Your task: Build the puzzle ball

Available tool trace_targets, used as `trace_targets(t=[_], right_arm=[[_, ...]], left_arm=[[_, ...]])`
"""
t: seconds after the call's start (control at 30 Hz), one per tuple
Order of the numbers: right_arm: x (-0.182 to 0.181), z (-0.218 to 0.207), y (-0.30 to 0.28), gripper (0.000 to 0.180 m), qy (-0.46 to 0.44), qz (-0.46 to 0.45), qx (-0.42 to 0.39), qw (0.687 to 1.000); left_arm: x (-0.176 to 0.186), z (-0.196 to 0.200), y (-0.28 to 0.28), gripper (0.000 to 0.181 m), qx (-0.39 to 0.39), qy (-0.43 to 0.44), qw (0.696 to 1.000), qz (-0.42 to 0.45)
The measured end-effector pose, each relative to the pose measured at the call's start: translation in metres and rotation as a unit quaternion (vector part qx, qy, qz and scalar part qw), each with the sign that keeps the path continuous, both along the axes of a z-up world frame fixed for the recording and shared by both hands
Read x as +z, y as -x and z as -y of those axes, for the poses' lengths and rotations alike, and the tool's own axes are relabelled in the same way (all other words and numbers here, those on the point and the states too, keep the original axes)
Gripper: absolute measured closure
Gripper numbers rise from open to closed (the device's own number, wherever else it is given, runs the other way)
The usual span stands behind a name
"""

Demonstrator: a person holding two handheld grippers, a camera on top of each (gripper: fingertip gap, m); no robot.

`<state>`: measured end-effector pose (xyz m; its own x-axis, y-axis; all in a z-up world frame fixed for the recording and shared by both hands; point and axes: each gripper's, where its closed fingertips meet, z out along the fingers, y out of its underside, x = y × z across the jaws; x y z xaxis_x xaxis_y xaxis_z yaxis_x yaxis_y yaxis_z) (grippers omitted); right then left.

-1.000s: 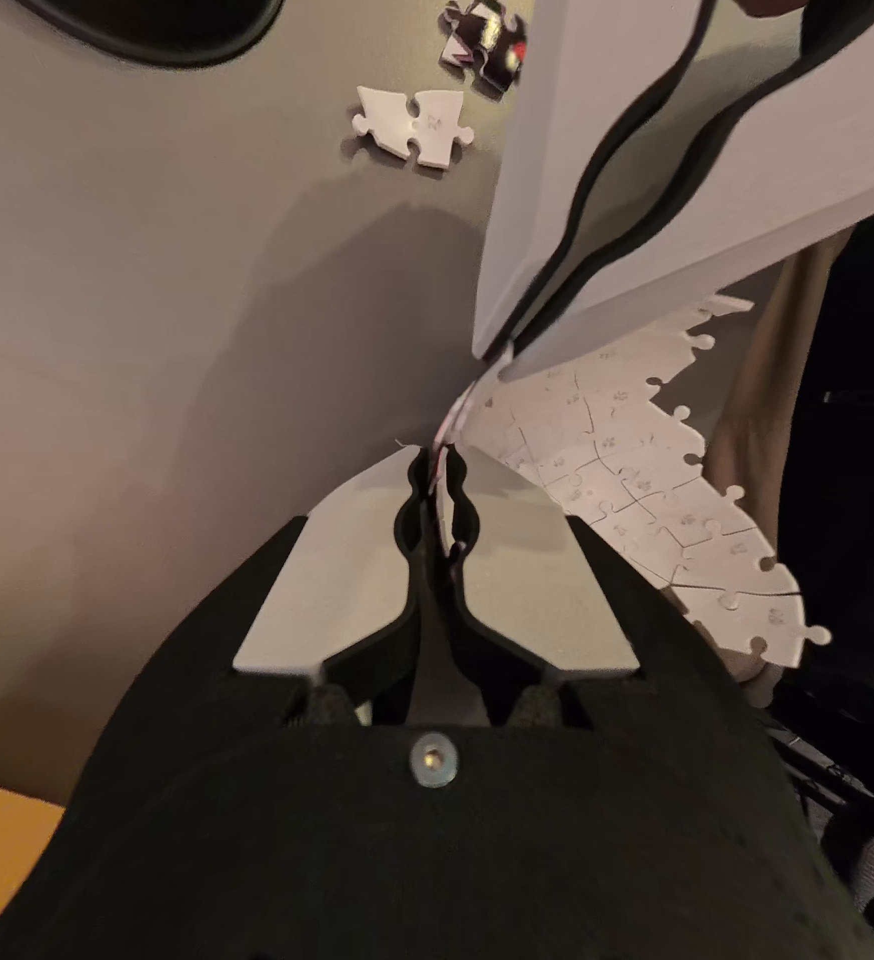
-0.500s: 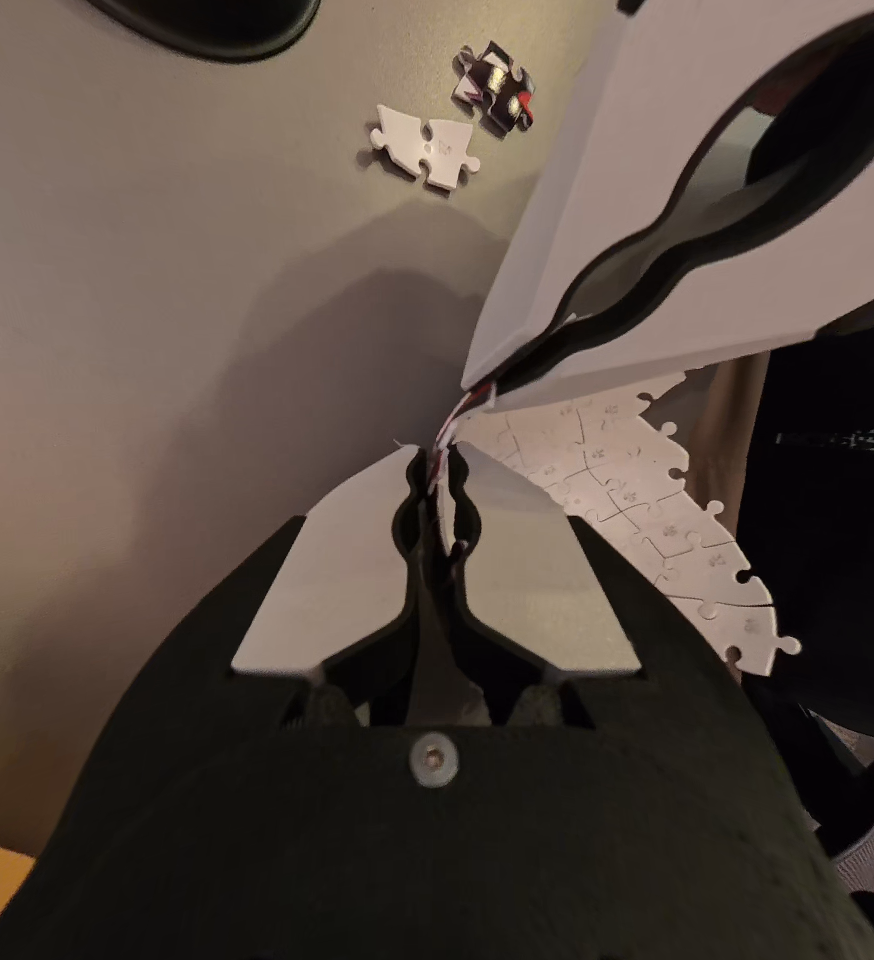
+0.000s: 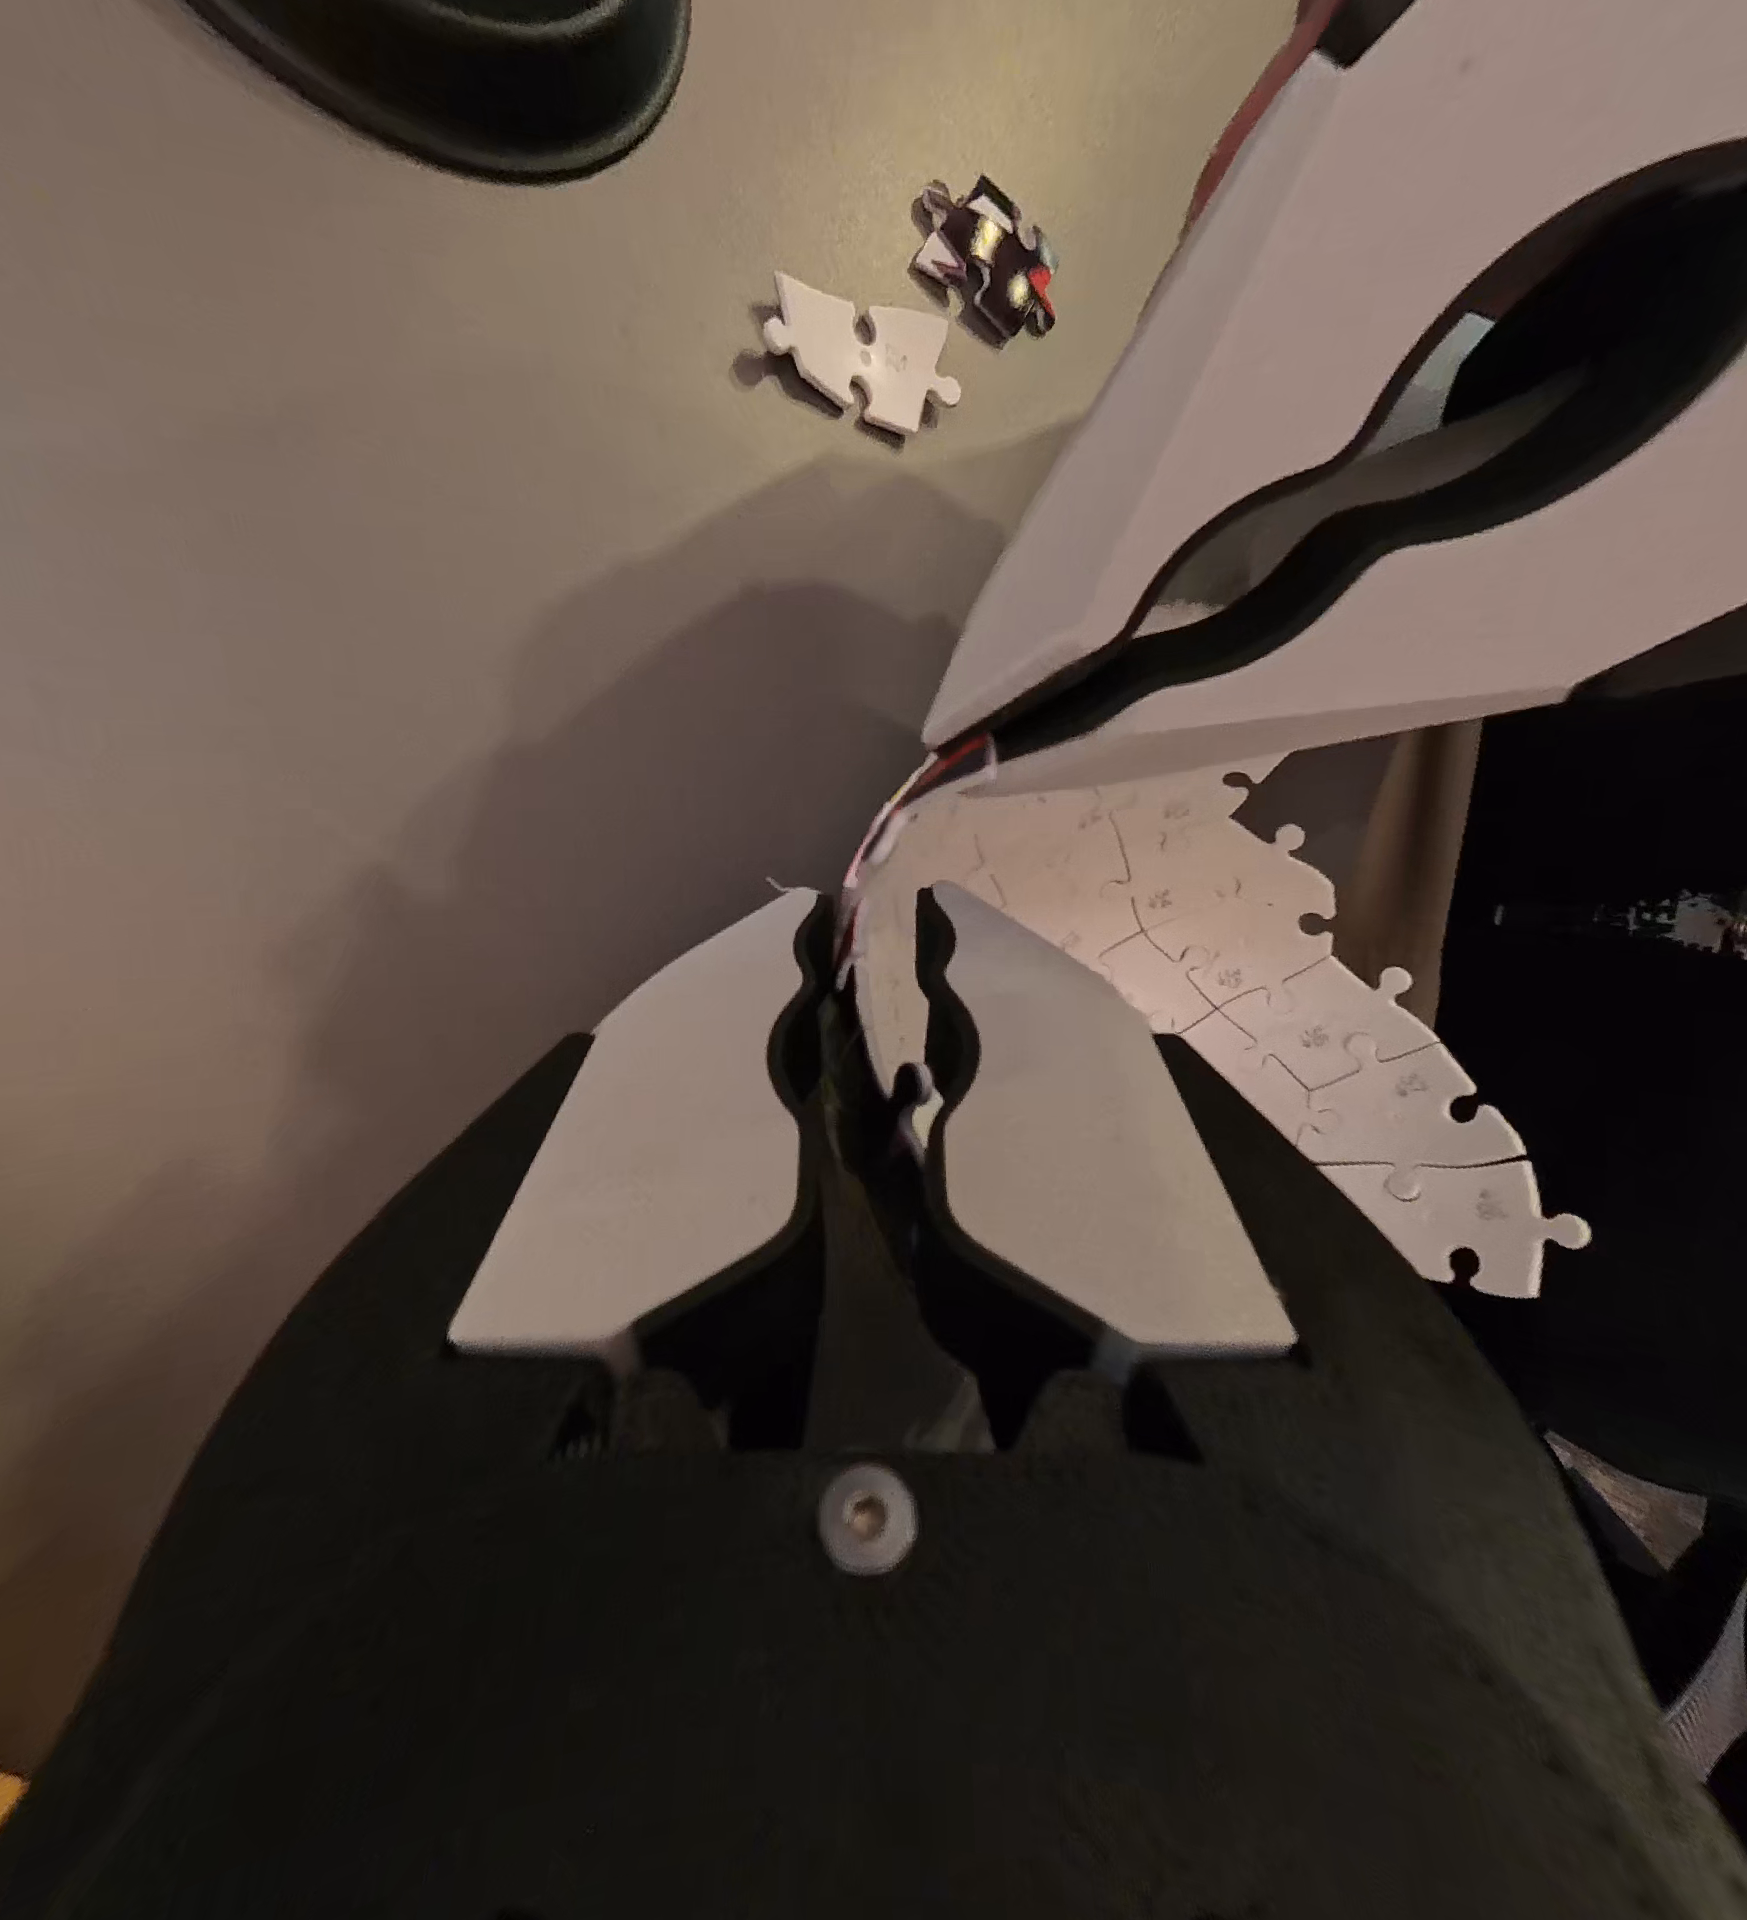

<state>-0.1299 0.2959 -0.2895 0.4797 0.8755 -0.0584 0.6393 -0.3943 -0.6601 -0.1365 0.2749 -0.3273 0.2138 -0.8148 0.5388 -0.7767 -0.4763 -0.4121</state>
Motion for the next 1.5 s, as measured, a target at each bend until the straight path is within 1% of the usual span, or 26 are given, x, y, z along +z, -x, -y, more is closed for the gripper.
trace_targets(t=[0.07,0.27,0.57,0.7,0.9,1.17,1.4,1.5], right_arm=[[0.000,0.000,0.000,0.180,-0.002,-0.003,-0.001,1.000],[0.001,-0.001,-0.002,0.180,-0.013,-0.001,-0.001,1.000],[0.001,-0.003,-0.004,0.180,-0.027,0.012,0.000,1.000],[0.001,-0.004,-0.005,0.180,-0.031,0.016,0.000,0.999],[0.000,-0.003,-0.006,0.180,-0.039,0.025,0.002,0.999],[-0.001,-0.004,-0.008,0.179,-0.043,0.037,0.007,0.998],[-0.001,-0.005,-0.011,0.168,-0.026,0.036,0.013,0.999],[-0.003,-0.005,-0.012,0.169,-0.015,0.040,0.020,0.999]], left_arm=[[0.002,0.000,-0.002,0.165,0.000,0.003,1.000,0.005],[0.001,-0.006,-0.004,0.172,0.017,0.008,1.000,0.012],[0.003,-0.006,-0.006,0.168,0.023,0.011,1.000,0.018],[0.003,-0.010,-0.007,0.173,0.031,0.005,0.999,0.018],[0.001,-0.009,-0.008,0.174,0.033,0.012,0.999,0.014],[0.001,-0.011,-0.008,0.175,0.037,-0.001,0.999,0.008],[0.001,-0.012,-0.007,0.175,0.041,-0.008,0.999,0.008],[0.000,-0.012,-0.007,0.176,0.042,-0.010,0.999,0.007]])
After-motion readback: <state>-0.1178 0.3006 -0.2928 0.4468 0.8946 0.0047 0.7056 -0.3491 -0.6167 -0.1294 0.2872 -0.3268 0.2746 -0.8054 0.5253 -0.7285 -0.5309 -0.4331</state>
